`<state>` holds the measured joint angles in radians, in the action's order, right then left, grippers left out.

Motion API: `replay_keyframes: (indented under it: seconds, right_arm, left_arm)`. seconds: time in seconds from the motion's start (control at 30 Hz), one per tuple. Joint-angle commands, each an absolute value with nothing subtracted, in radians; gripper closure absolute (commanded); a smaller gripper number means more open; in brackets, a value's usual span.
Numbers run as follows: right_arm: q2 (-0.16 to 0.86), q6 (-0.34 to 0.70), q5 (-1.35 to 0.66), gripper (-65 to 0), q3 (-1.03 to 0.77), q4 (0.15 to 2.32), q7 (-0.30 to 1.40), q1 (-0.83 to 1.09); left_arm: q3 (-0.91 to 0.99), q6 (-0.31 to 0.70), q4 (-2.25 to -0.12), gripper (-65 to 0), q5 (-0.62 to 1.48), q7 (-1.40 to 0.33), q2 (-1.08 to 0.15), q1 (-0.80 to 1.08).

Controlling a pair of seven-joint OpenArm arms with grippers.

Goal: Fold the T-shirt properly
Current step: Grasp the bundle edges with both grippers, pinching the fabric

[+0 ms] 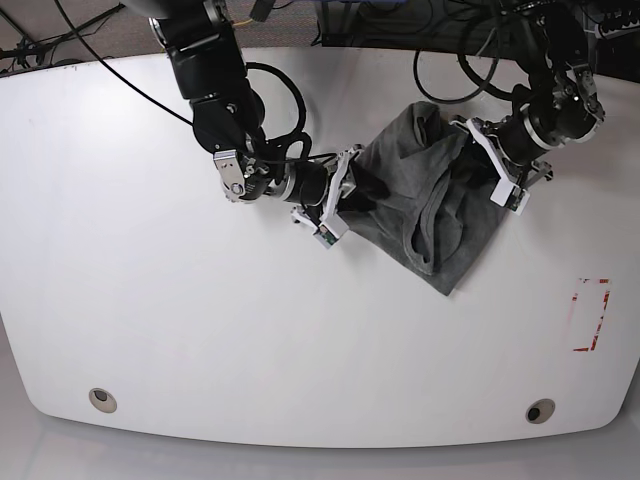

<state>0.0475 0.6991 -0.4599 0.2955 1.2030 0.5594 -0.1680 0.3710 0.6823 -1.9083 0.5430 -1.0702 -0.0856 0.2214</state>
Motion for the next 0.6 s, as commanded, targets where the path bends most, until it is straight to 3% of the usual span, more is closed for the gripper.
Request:
replay_keyframes:
  seconds: [0.0, 0.3, 0.57]
  right_arm:
    - [0.048, 0.698, -0.464, -18.5, 0.294, 1.214, 0.55, -0.185]
    - [0.042, 0.698, -0.38, -18.2, 0.294, 1.214, 0.545, -0.166]
    - [0.042, 0.698, -0.343, -18.2, 0.294, 1.214, 0.544, -0.157]
  left_arm:
    - [0.369, 0.682, -1.922, -10.1, 0.561, -1.052, -0.093, 0.216]
    - [0.369, 0.676, -1.827, -0.6, 0.561, -1.049, -0.093, 0.209]
    - [0.446, 0.676, -1.807, 0.0, 0.562, -1.02, -0.093, 0.18]
